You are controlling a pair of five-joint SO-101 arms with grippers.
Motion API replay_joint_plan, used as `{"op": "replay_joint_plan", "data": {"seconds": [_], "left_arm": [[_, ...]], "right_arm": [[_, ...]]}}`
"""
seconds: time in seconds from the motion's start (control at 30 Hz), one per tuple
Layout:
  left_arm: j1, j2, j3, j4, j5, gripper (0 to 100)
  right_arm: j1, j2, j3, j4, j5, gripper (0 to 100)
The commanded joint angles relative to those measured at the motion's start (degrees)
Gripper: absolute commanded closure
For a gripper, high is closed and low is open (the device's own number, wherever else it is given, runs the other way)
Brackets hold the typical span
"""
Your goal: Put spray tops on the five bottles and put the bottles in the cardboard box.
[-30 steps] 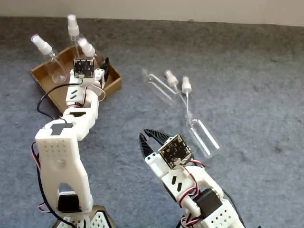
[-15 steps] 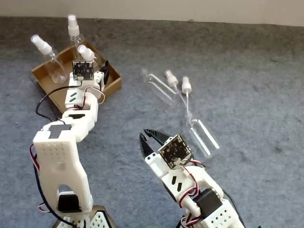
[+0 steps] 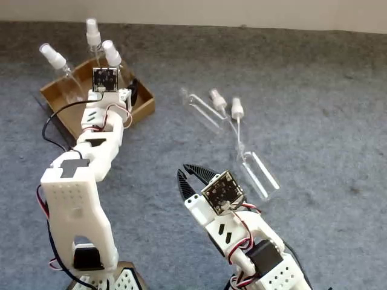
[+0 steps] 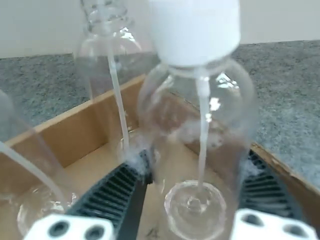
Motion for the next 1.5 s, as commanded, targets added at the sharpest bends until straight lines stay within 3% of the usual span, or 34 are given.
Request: {"op": "replay_joint_plan", "data": {"seconds": [0.0, 0.27, 0.63, 0.77, 0.9, 1.47], "left_arm": [[0.0, -2.1, -1.3, 1.5, -0.8, 75], [0.0, -2.5, -1.0, 1.6, -0.8, 75], [0.0, -13.1, 7.4, 1.8, -0.8, 72], [0.0, -13.6, 5.5, 7.8, -0.7, 64], [-0.1, -13.9, 3.3, 13.2, -0.5, 63], [-1.7, -15.9, 3.4, 13.8, -0.6, 63]], "right_arm": [[-0.3, -0.3, 8.5, 0.2, 0.8, 95.7], [-0.3, -0.3, 8.5, 0.2, 0.8, 95.7], [1.3, -0.3, 8.5, 0.3, 0.8, 95.7], [1.3, -0.3, 8.5, 0.3, 0.8, 95.7], [1.3, -0.3, 8.5, 0.3, 0.8, 95.7], [1.3, -0.3, 8.5, 0.3, 0.8, 95.7]]}}
